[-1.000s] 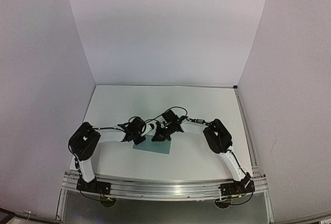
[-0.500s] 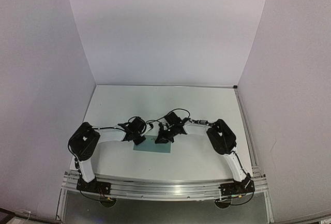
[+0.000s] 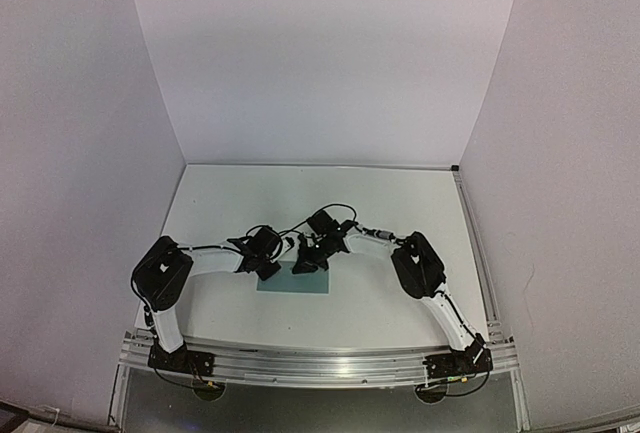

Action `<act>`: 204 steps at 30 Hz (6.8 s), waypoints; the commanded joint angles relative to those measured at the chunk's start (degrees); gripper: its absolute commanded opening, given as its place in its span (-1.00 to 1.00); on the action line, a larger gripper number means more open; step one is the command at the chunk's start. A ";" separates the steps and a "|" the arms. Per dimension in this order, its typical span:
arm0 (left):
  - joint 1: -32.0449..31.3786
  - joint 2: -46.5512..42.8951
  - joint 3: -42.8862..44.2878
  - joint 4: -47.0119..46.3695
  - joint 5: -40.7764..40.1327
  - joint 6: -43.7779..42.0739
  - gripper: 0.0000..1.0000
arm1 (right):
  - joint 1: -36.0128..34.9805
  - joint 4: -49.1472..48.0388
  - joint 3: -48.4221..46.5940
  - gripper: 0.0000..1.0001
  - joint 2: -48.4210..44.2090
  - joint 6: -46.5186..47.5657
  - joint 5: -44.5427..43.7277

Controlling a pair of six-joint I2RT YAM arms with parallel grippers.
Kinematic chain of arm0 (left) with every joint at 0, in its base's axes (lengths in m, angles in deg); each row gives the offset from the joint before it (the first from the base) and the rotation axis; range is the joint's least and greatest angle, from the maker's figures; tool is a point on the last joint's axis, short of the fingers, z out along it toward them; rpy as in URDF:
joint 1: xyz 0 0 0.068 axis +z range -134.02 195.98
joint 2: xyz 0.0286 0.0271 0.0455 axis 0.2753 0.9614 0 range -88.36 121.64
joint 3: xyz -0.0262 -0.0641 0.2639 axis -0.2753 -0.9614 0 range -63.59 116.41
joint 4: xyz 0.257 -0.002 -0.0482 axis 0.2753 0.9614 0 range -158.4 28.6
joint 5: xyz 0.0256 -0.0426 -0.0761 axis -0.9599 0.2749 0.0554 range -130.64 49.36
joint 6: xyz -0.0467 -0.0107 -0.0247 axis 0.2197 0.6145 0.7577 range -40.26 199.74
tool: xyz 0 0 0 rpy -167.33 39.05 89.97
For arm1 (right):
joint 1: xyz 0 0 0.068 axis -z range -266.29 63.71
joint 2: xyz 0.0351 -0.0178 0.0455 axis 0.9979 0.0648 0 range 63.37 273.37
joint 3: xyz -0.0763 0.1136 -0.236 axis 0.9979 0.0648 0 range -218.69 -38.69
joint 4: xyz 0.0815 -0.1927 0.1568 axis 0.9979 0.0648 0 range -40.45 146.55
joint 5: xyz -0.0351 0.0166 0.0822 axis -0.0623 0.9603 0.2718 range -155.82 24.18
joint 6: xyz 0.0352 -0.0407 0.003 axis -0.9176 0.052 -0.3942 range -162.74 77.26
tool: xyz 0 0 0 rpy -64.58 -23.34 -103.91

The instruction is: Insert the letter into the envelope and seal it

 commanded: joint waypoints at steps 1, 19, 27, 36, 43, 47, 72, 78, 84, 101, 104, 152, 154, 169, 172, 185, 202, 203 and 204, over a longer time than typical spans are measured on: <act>-0.06 1.48 -0.80 7.56 1.70 0.85 -1.00 | -1.16 2.92 -0.51 -1.00 4.79 -0.18 -0.58; -0.06 1.53 -0.88 8.00 1.07 2.36 -1.00 | 4.19 5.69 21.70 -1.00 -6.39 1.95 -11.02; -0.06 1.44 -0.47 8.30 0.99 2.17 -1.00 | 3.48 5.24 17.11 -1.00 -5.04 3.57 -6.61; -0.06 1.18 2.41 11.38 1.53 3.89 -1.00 | 3.72 -4.57 17.65 -1.00 -14.66 5.86 7.47; -0.06 0.97 2.09 10.64 1.14 3.53 -1.00 | 3.72 -16.42 16.68 -1.00 -11.83 -1.43 10.15; -0.06 1.02 1.77 9.95 0.53 2.84 -1.00 | 3.72 -17.07 15.61 -1.00 -10.06 -2.58 8.26; -0.01 -7.15 2.83 2.70 16.64 -11.10 -0.99 | 2.66 -11.90 22.84 -1.00 -4.48 -9.15 -7.32; -1.28 -7.64 2.93 -2.57 25.07 -13.13 -1.00 | 2.64 -11.78 22.41 -1.00 -4.08 -9.75 -8.14; -2.44 -2.10 4.12 -0.25 21.04 -13.21 -1.00 | 2.64 -11.65 22.29 -1.00 -4.37 -9.63 -8.80; -5.15 2.14 5.61 4.96 15.99 -11.44 -1.00 | 2.53 -11.47 22.00 -1.00 -4.73 -9.20 -9.03; -5.02 -0.83 7.18 4.06 15.58 -13.64 -1.00 | 2.48 -11.42 21.77 -1.00 -4.56 -9.40 -9.02; 0.91 -8.45 -7.07 6.82 14.68 -25.81 -1.00 | 2.25 -8.42 18.22 -1.00 -4.96 -9.86 -10.26; 0.91 -8.50 -6.93 7.10 14.88 -25.55 -1.00 | 2.47 -8.27 18.32 -1.00 -5.16 -9.61 -10.50; 0.50 -9.49 -7.03 8.60 16.47 -24.48 -1.00 | 3.32 -7.03 16.82 -1.00 -4.71 -8.73 -11.00; 0.47 -9.55 -7.19 8.58 16.33 -24.57 -1.00 | 3.37 -6.93 16.59 -1.00 -4.81 -8.57 -11.02; 0.75 -9.51 -4.65 7.45 15.19 -23.39 -1.00 | 3.28 -6.91 14.18 -1.00 -6.46 -6.91 -7.29; 0.81 -16.96 1.45 10.64 18.24 -17.26 -0.85 | 3.47 -6.45 4.84 -0.99 -12.47 -4.77 -4.17; 0.82 -18.26 1.52 10.13 18.70 -16.24 -0.73 | 3.74 -5.93 4.95 -0.92 -14.12 -4.32 -4.83; 0.83 -19.60 1.54 9.57 19.23 -15.22 -0.61 | 4.01 -5.26 5.05 -0.83 -15.78 -3.78 -5.56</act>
